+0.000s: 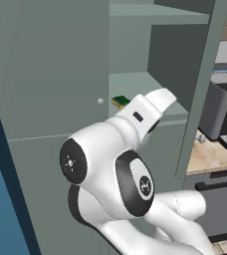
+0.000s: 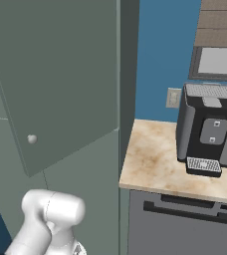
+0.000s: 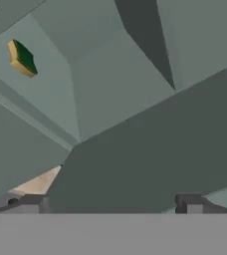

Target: Open the cabinet. Pick the sponge and place it next to the sink. Then close the cabinet.

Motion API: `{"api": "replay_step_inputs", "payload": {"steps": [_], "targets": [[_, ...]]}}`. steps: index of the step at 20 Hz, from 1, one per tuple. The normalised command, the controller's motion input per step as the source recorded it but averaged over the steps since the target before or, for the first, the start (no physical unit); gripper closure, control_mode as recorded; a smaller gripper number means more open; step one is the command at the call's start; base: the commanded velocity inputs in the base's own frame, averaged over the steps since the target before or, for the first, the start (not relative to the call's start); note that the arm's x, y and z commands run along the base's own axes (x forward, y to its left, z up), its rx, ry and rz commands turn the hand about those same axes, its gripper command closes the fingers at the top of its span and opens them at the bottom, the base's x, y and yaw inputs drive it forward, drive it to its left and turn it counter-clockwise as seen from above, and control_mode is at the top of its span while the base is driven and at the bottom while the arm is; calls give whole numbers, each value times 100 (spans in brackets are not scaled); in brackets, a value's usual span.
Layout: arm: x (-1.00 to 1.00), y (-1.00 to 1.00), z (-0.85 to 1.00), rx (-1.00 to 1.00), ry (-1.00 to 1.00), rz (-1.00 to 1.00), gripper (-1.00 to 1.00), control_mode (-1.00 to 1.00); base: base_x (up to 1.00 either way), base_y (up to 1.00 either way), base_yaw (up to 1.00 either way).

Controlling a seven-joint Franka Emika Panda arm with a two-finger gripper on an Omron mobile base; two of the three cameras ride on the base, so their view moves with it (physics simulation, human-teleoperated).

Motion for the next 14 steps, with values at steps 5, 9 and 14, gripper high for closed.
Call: {"api": "replay_step_inputs", "payload": {"steps": [5, 9, 14], "targets": [[45, -1, -7, -19, 0, -8, -100, -100, 0, 0, 0], [36, -7, -3, -14, 0, 0, -100, -100, 0, 0, 0], [32, 0, 0, -13, 0, 0, -100, -100, 0, 0, 0]]}}
